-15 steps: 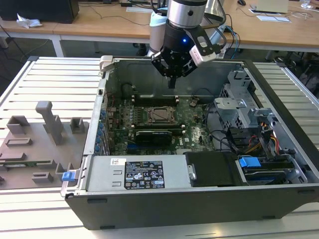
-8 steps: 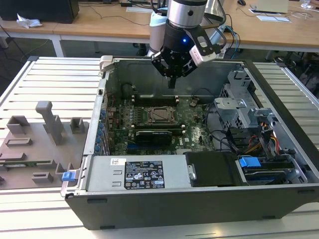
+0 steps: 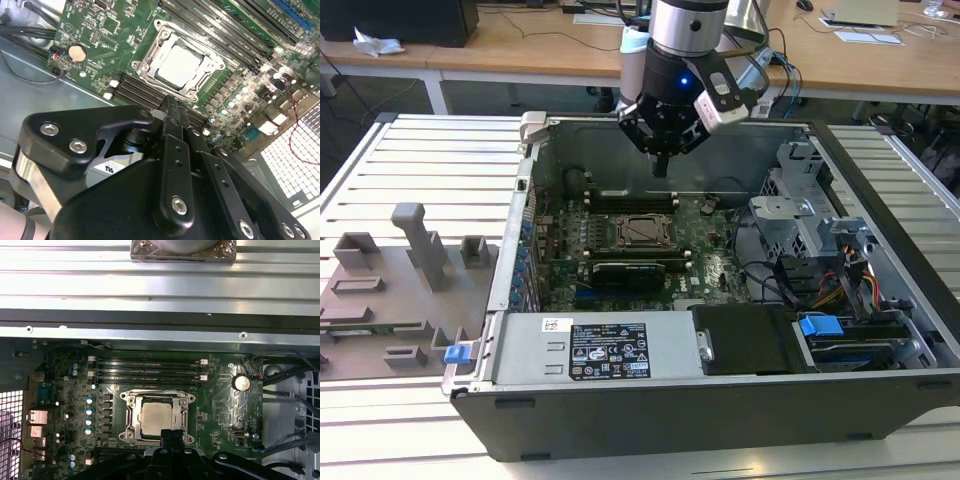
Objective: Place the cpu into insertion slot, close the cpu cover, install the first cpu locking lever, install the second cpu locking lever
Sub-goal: 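Install the second cpu locking lever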
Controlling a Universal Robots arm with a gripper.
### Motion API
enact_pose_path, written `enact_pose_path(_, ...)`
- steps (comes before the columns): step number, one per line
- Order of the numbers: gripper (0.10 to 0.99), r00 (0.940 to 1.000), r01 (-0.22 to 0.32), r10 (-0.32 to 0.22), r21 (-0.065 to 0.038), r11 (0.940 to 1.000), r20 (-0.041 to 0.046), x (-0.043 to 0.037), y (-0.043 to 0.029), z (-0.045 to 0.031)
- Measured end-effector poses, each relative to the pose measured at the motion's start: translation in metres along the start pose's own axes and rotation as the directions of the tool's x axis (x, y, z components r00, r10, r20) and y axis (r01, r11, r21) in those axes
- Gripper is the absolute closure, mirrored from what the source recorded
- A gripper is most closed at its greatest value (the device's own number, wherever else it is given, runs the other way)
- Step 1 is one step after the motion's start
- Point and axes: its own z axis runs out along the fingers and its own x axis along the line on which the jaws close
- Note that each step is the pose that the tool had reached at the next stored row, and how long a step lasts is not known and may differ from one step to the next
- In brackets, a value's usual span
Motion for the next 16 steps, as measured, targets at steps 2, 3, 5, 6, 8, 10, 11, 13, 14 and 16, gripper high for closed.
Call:
enact_pose_path(2,0.980,1.0000,0.000,0.000,0.000,1.0000,0.0000,0.0037,0.0001,0.0002)
enact_pose_path(3,0.980,1.0000,0.000,0.000,0.000,1.0000,0.0000,0.0061,0.0001,0.0004)
enact_pose_path(5,0.980,1.0000,0.000,0.000,0.000,1.0000,0.0001,0.0103,0.0002,0.0006)
enact_pose_path(6,0.980,1.0000,0.000,0.000,0.000,1.0000,0.0000,0.0131,0.0003,0.0007)
enact_pose_path(8,0.980,1.0000,0.000,0.000,0.000,1.0000,0.0000,0.0156,0.0000,0.0007)
enact_pose_path(10,0.980,1.0000,0.000,0.000,0.000,1.0000,0.0000,0.0185,-0.0007,0.0008)
enact_pose_path(11,0.980,1.0000,0.000,0.000,0.000,1.0000,0.0000,0.0195,-0.0012,0.0008)
enact_pose_path(13,0.980,1.0000,0.000,0.000,0.000,1.0000,0.0000,0.0217,-0.0030,0.0008)
enact_pose_path(14,0.980,1.0000,0.000,0.000,0.000,1.0000,0.0000,0.0223,-0.0038,0.0009)
enact_pose_path(16,0.980,1.0000,0.000,0.000,0.000,1.0000,0.0000,0.0234,-0.0057,0.0008)
